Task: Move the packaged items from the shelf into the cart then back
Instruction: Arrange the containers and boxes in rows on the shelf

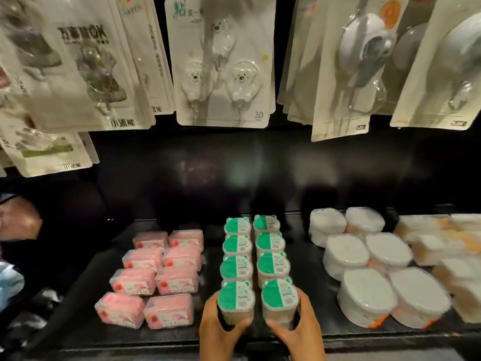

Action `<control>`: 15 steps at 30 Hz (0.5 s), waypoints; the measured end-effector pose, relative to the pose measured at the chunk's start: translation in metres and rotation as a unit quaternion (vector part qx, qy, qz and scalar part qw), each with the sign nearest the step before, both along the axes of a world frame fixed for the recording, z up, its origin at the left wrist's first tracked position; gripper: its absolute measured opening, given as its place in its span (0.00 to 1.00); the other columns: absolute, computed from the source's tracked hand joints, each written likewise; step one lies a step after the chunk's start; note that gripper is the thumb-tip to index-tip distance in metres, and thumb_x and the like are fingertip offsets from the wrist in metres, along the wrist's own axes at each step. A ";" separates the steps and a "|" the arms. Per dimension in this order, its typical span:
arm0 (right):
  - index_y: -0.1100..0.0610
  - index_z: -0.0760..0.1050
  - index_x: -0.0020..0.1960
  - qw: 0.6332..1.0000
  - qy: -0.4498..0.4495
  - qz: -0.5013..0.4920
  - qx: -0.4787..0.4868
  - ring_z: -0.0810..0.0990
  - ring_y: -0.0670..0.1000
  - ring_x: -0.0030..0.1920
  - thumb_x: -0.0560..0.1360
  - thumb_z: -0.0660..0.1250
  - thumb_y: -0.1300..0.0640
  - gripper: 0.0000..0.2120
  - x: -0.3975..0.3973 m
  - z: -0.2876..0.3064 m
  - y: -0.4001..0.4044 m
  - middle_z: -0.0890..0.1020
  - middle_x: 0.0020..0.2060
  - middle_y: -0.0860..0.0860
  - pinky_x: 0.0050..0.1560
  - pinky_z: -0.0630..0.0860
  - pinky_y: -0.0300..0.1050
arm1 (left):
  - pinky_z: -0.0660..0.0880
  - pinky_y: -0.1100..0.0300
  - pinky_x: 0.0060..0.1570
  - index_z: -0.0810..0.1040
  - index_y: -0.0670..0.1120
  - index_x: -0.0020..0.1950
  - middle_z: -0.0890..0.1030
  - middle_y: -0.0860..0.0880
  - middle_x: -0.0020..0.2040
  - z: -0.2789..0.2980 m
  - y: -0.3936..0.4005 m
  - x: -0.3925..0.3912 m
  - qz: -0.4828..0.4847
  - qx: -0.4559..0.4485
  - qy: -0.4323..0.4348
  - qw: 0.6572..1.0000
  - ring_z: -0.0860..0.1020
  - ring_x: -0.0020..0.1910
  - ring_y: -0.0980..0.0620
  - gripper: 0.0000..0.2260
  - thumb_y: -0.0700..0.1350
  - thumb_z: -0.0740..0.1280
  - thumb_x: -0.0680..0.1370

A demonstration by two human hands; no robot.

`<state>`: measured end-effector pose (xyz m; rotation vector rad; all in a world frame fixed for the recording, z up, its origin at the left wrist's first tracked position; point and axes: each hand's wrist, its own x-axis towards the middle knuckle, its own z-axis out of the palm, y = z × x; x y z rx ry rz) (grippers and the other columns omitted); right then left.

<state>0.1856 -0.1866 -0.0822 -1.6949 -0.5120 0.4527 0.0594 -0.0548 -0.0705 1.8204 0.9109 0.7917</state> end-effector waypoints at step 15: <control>0.49 0.65 0.62 0.997 -0.047 -0.056 -0.029 0.75 0.47 0.57 0.57 0.83 0.60 0.41 -0.016 0.012 0.008 0.76 0.56 0.48 0.58 0.70 0.38 | 0.71 0.59 0.58 0.74 0.43 0.61 0.75 0.54 0.53 -0.006 -0.003 0.002 0.036 -0.012 -0.001 0.999 0.76 0.56 0.50 0.35 0.38 0.83 0.56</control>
